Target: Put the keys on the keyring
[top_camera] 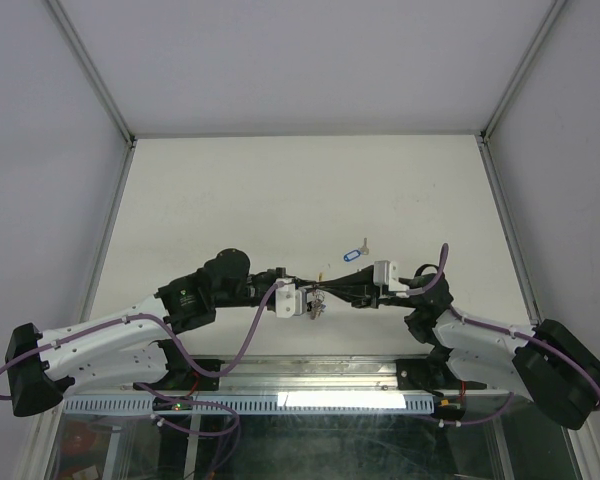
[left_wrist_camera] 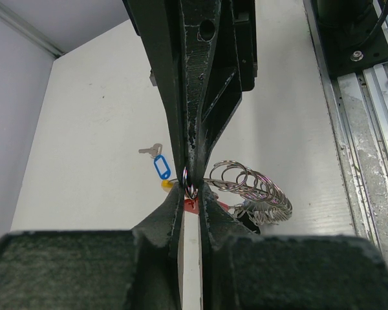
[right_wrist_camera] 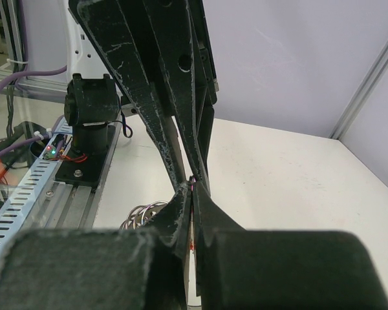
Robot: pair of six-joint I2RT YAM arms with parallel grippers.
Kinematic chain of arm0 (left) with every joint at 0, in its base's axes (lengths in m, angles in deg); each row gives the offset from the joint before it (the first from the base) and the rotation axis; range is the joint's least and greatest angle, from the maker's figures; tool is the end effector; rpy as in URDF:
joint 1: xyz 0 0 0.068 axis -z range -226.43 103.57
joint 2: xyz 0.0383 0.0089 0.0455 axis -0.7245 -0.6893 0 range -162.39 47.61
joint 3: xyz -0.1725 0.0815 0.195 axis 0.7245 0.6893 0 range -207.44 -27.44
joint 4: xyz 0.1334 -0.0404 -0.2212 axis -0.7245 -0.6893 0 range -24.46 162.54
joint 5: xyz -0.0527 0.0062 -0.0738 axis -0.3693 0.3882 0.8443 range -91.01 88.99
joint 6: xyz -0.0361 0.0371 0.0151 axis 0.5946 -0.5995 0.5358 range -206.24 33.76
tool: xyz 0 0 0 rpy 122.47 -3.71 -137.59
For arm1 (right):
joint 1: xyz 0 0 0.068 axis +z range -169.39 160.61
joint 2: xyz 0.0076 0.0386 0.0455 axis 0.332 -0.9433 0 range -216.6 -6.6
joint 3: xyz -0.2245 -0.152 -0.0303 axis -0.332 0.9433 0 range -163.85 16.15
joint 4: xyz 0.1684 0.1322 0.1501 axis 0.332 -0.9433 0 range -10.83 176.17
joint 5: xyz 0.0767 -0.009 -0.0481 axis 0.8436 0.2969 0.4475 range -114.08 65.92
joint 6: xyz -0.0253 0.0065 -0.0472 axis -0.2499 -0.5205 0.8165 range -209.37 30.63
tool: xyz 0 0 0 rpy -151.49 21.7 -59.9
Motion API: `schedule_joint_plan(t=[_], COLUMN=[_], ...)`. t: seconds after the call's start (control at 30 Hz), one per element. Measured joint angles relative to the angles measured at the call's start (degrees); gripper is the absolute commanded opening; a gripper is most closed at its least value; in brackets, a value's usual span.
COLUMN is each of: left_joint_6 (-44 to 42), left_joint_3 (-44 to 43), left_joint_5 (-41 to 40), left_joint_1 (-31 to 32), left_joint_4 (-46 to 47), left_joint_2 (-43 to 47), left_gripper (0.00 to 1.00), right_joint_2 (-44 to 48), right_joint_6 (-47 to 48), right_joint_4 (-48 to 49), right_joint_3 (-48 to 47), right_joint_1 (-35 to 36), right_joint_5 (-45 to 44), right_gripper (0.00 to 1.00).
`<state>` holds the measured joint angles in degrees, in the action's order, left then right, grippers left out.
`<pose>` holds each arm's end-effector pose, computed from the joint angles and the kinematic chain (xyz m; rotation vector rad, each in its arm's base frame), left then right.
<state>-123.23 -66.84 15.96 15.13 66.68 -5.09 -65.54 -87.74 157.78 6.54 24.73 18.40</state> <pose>0.0930 -0.1934 0.2901 1.5883 1.0988 -0.5704 0.1139 0.1438 0.2309 -1.0890 0.8220 1.0652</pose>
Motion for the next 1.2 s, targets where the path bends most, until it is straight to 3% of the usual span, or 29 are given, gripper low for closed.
schedule_joint_plan(t=[0.2, 1.2], left_joint_6=[0.4, 0.4], left_joint_3=[0.0, 1.0], left_joint_5=[-0.1, -1.4], left_joint_1=[0.0, 0.0], left_joint_4=[0.4, 1.7], left_joint_2=[0.0, -0.1], left_gripper=[0.19, 0.13], right_joint_2=[0.0, 1.0], right_joint_6=[0.0, 0.0], right_joint_4=[0.0, 0.5], right_joint_3=[0.0, 0.0], right_joint_1=[0.0, 0.1], right_joint_5=[0.3, 0.4], right_gripper=[0.00, 0.00])
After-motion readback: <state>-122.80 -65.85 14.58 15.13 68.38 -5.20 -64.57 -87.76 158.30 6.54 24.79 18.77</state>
